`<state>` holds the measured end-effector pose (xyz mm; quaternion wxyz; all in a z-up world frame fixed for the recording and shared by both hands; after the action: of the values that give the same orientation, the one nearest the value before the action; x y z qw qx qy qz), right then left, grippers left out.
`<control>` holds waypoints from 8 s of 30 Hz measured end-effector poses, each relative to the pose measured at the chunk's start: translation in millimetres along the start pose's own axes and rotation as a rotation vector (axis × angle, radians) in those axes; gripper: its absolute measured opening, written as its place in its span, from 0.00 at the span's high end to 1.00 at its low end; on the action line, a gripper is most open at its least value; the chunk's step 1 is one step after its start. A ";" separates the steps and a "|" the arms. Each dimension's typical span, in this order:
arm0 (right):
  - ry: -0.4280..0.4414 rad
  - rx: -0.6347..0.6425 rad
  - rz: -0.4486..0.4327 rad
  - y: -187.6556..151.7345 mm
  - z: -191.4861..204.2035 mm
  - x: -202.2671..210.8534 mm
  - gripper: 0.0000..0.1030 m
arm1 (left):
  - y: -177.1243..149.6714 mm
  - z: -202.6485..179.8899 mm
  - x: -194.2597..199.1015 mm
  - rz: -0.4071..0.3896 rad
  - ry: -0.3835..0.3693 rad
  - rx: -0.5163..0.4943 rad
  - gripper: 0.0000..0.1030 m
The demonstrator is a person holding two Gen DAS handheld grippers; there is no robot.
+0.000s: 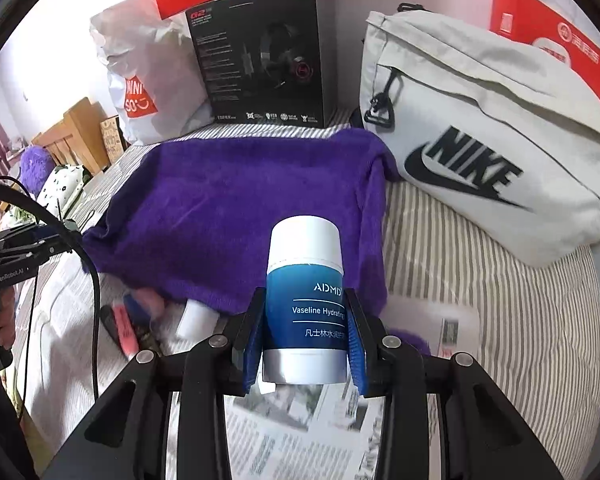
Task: Organize rigid objects
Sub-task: 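Carry the binder clip and Vaseline tube onto the purple towel and release both, then move both tools back toward the remaining items on the newspaper, then grasp the black cylinder with the left tool while the right tool grasps the white USB light, then place the black cylinder beside the binder clip while the right tool sets the USB light by the Vaseline tube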
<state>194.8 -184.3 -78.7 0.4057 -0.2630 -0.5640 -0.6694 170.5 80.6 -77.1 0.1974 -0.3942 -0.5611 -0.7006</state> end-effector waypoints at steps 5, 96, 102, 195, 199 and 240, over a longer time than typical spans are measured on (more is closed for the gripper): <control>0.013 0.011 0.010 22.1 7.1 -20.3 0.65 | 15.4 8.5 -18.9 0.021 0.000 0.001 0.62; -0.013 -0.012 0.063 -95.9 13.8 19.9 0.31 | -44.5 -88.8 -32.8 0.219 0.064 0.026 0.33; -0.010 -0.018 0.072 -99.5 15.7 19.9 0.31 | -48.0 -81.1 -35.9 0.217 0.026 0.084 0.25; -0.033 0.101 0.026 -67.7 10.3 -19.5 0.76 | -65.1 -68.1 -19.1 0.100 -0.008 -0.069 0.79; -0.029 0.089 0.034 -68.7 7.0 -17.6 0.76 | -64.3 -65.8 -13.6 0.090 -0.028 -0.046 0.79; 0.040 0.087 -0.009 1.7 14.9 -10.0 0.76 | 4.8 -32.1 2.7 0.023 -0.047 -0.057 0.79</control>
<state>200.0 -167.5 -82.5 0.4249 -0.2290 -0.5857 -0.6511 161.6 49.4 -73.9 0.1812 -0.4223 -0.5407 -0.7046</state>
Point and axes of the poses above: each gripper's, at about its wrist camera, not at the fingertips, and x roughly against the way its jaws point, z to its left, y to its top, the point moved 6 cm from there along -x, roughly the way its jaws point, and after that the axes turned 15 degrees about -x, right-handed, at the moved point
